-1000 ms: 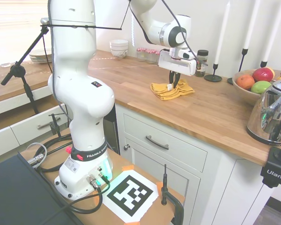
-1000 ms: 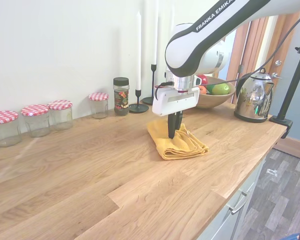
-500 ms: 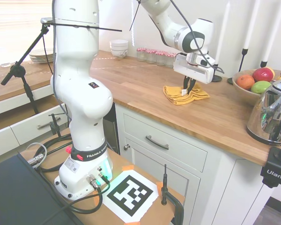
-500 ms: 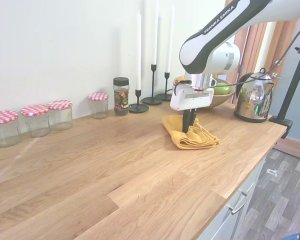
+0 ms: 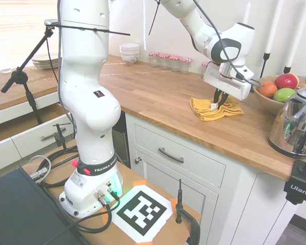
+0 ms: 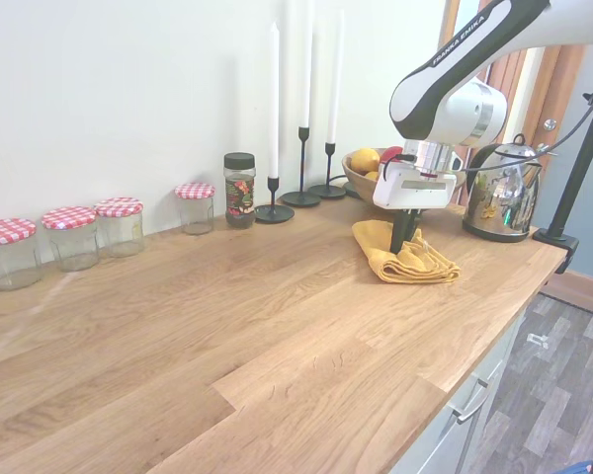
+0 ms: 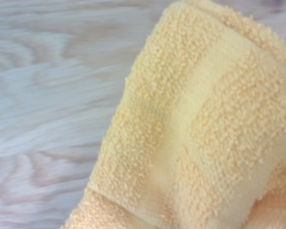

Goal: Wipe the counter

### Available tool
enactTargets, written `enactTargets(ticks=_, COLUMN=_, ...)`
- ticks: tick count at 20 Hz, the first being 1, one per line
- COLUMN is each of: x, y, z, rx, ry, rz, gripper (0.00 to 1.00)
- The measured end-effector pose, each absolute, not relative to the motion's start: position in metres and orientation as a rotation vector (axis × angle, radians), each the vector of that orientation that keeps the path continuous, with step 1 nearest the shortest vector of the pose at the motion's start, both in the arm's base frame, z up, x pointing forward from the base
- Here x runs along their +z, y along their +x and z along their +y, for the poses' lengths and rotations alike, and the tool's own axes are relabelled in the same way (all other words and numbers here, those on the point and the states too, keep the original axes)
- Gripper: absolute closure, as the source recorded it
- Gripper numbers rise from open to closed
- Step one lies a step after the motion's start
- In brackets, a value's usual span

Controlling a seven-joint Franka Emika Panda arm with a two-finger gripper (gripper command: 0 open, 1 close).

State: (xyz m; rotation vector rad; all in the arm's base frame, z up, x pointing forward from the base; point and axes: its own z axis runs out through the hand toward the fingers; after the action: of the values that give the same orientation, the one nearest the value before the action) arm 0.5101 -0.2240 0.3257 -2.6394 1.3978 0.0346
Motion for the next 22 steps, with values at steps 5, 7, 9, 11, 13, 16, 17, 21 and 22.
enactTargets(ticks=5, x=0.326, y=0.514, z=-0.215, rx=0.031, ry=-2.674, rz=1.366, gripper=1.0)
enactTargets(ticks=7, x=0.327, y=0.522, z=-0.196, rx=0.024, ry=-2.705, rz=1.335, gripper=1.0)
enactTargets(ticks=9, x=0.327, y=0.533, z=-0.163, rx=0.019, ry=-2.734, rz=1.304, gripper=1.0)
enactTargets(ticks=11, x=0.327, y=0.543, z=-0.123, rx=0.01, ry=-2.765, rz=1.274, gripper=1.0)
enactTargets(ticks=13, x=0.327, y=0.551, z=-0.084, rx=0.003, ry=-2.794, rz=1.245, gripper=1.0)
enactTargets(ticks=16, x=0.328, y=0.558, z=-0.025, rx=-0.006, ry=-2.834, rz=1.205, gripper=1.0)
enactTargets(ticks=17, x=0.328, y=0.559, z=-0.005, rx=-0.013, ry=-2.847, rz=1.191, gripper=1.0)
enactTargets(ticks=21, x=0.328, y=0.555, z=0.074, rx=-0.042, ry=-2.896, rz=1.143, gripper=1.0)
enactTargets(ticks=22, x=0.328, y=0.553, z=0.09, rx=-0.049, ry=-2.906, rz=1.133, gripper=1.0)
